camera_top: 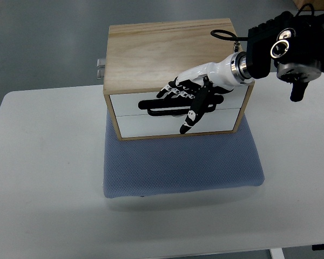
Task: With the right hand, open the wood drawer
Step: 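Lower the right hand and hook fingers around the upper drawer's black handle, then pull the upper drawer handle toward the robot with the right hand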
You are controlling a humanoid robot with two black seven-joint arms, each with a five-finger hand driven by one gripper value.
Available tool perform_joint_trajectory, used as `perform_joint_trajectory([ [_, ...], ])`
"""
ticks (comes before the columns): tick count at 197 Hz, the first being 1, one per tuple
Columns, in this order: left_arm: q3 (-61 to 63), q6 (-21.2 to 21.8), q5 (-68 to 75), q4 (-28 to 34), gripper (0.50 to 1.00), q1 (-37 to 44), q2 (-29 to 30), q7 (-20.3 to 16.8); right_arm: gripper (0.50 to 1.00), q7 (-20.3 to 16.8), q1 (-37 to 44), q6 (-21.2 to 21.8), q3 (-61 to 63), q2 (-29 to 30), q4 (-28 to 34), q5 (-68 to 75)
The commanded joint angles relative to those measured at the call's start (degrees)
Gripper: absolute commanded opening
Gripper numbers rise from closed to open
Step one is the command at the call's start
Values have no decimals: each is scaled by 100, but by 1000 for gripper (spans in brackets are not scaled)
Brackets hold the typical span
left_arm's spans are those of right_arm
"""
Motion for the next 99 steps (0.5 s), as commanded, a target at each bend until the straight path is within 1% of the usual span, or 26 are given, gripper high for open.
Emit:
perform_joint_trajectory([
  [1,0,0,0,-3,1000,0,0,0,952,-3,-68,-46,-43,0,-11,-50],
  [44,0,0,0,6,1000,0,0,0,952,-3,-77,-99,-87,0,-11,-68],
  [99,0,0,0,-3,1000,0,0,0,952,-3,-68,42,-131,0,-2,-68],
])
